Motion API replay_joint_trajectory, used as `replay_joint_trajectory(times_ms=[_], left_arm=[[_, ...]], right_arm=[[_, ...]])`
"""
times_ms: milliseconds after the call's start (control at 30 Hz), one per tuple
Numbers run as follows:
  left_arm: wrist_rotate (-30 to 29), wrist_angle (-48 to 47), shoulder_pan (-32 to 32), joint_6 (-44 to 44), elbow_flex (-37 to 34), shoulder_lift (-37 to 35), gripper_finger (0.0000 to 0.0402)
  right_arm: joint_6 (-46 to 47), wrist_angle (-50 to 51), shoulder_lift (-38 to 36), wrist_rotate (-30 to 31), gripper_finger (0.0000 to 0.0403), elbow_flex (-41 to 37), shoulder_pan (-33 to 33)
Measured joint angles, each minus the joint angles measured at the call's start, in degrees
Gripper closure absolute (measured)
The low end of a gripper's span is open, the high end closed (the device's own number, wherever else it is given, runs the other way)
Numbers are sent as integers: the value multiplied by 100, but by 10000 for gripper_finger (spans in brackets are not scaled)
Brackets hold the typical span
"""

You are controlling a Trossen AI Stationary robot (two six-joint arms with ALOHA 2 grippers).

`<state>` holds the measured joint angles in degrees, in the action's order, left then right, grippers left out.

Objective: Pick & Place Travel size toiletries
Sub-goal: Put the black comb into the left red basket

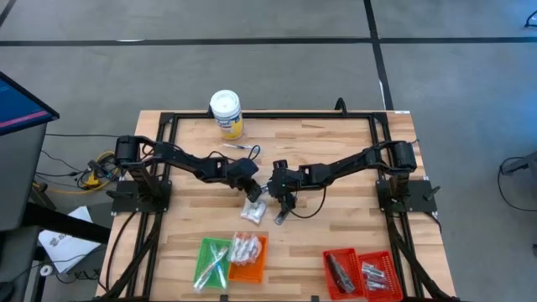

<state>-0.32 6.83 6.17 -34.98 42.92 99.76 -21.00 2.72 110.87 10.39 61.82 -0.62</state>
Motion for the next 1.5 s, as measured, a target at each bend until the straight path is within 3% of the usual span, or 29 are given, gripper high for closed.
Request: replay_joint_trajectory(times_ms=[467,867,1067,1500], left_arm=[[125,-92,31,-14,28,208,401],[215,-129,34,-2,20,219,401],[302,-99,46,-7,15,224,401],[881,-35,98,39,9,235,401]], right_arm=[[-68,-12,0,-2,148,0,0],[-690,-23,155,25,148,24,128],[-745,390,399,233,148,150,105],[-859,24,435,996,148,472,184]])
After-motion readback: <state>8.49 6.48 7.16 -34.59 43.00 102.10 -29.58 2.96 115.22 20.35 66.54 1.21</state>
